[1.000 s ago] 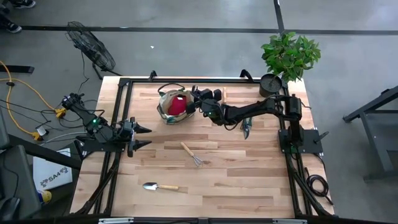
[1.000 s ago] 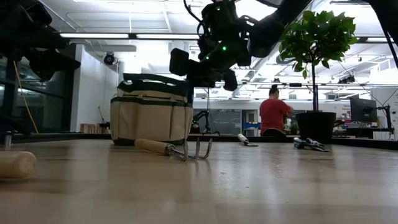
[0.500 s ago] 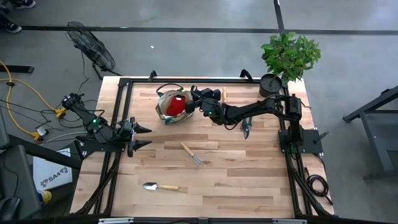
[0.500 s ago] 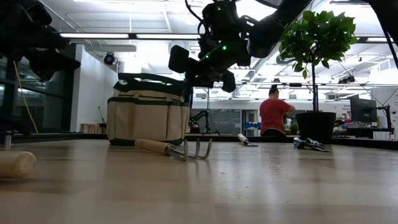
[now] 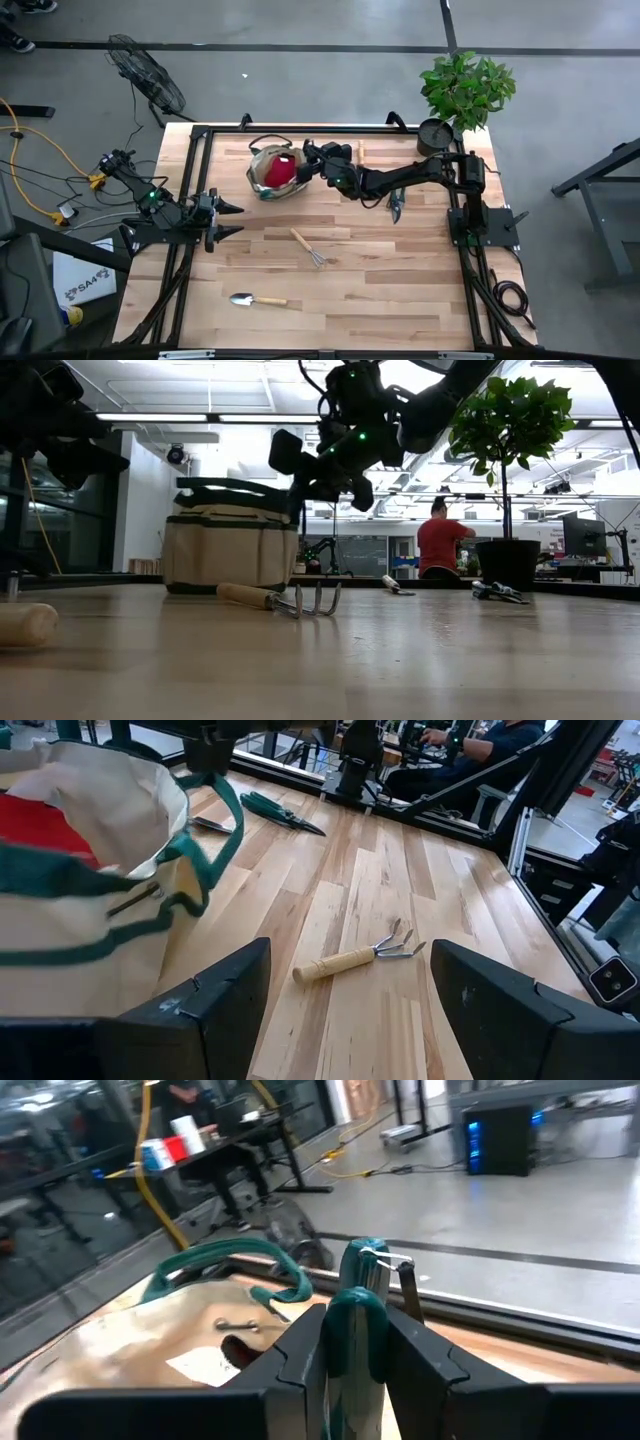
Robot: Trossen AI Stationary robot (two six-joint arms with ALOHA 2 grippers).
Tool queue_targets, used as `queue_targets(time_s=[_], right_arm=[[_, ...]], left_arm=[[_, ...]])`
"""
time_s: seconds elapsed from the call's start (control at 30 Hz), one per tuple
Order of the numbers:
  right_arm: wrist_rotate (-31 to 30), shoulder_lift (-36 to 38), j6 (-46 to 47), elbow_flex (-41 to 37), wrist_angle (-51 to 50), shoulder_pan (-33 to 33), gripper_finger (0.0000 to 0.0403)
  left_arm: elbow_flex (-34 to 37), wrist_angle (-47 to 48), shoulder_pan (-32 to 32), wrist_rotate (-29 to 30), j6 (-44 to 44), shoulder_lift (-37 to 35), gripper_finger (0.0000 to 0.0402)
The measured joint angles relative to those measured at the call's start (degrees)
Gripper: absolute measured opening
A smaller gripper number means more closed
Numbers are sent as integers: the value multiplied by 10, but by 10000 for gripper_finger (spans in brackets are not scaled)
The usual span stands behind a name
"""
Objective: Pick & Place Garden tools in Gardening bag
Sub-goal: Put the green shears into the gardening bag
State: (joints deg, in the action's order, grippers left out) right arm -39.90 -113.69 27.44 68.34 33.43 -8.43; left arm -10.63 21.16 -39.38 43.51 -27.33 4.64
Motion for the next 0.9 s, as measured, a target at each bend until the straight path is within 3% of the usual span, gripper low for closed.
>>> queue_targets(time_s=[0.5,0.9], right_arm=[[58,0,-2,0,20,-2,98],[60,0,-3,0,24,-4,164]], left_arm=[[0,0,0,0,0,0,269],[0,0,0,0,0,0,269]])
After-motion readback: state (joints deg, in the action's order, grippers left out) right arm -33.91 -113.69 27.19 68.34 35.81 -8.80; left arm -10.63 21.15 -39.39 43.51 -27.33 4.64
